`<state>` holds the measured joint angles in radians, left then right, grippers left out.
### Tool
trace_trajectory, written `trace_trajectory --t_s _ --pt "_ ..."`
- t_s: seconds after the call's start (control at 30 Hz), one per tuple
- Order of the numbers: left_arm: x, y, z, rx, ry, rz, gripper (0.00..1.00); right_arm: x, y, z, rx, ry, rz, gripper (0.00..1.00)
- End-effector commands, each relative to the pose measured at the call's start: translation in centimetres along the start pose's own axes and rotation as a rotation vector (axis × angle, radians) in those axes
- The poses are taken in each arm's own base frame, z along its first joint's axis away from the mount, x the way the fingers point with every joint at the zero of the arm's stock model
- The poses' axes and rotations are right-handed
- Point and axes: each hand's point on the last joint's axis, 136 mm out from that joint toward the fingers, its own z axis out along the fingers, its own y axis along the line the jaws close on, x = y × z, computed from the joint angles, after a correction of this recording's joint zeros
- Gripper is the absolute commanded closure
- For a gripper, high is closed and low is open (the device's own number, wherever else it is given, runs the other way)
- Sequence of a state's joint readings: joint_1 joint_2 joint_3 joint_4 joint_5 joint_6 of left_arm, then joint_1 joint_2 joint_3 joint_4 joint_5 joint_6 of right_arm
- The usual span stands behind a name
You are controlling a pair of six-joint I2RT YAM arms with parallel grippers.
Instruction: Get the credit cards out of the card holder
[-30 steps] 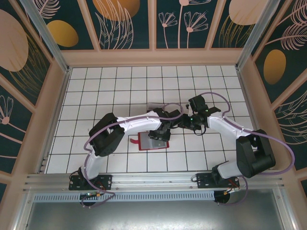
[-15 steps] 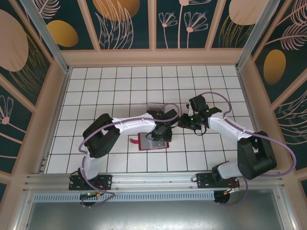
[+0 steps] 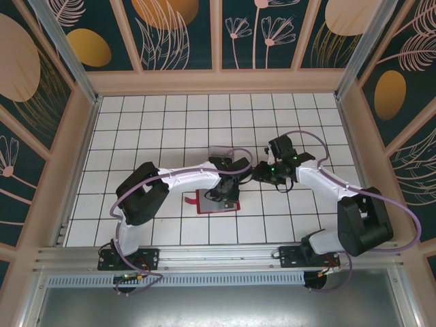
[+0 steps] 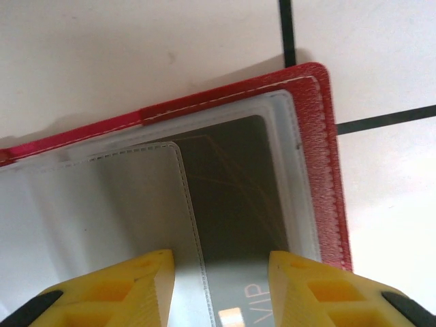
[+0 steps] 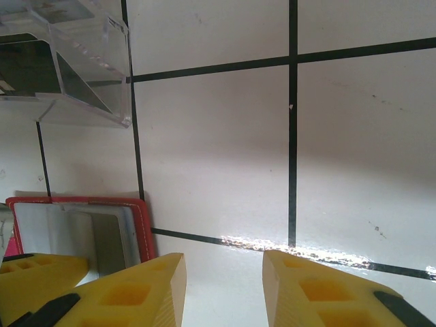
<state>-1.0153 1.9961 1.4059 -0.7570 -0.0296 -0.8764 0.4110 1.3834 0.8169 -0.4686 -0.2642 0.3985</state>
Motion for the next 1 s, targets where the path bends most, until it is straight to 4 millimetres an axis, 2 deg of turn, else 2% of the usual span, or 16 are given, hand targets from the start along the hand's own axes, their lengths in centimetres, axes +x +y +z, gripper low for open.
trace_trajectory --t_s 0.0,0.1,0.33,0.53,0.73,0.97 --pt "0.0 1.4 -0.7 -0.073 0.001 -0.003 0.59 0.3 -0.3 -0.3 -0.002 0.003 0.008 0.64" --pt "-0.2 1.7 -0.8 -0.096 -0.005 0.003 0.59 0.3 -0.2 -0.3 -0.003 0.003 0.006 0.64" --pt "0.0 3.8 -1.3 -0.234 0.011 0.037 0.57 0.4 -0.3 -0.1 0.001 0.009 0.006 0.64" --pt "0.5 4.0 -0.8 -0.243 0.031 0.048 0.56 0.3 -0.3 -0.1 -0.001 0.009 0.005 0.64" --pt "0.2 4.5 -1.9 -0.261 0.006 0.049 0.56 0.3 -0.2 -0.1 0.000 0.011 0.007 0.64" --pt "0.6 6.1 -2.9 -0.299 -0.014 0.048 0.55 -0.1 0.1 -0.3 -0.003 0.008 0.008 0.64"
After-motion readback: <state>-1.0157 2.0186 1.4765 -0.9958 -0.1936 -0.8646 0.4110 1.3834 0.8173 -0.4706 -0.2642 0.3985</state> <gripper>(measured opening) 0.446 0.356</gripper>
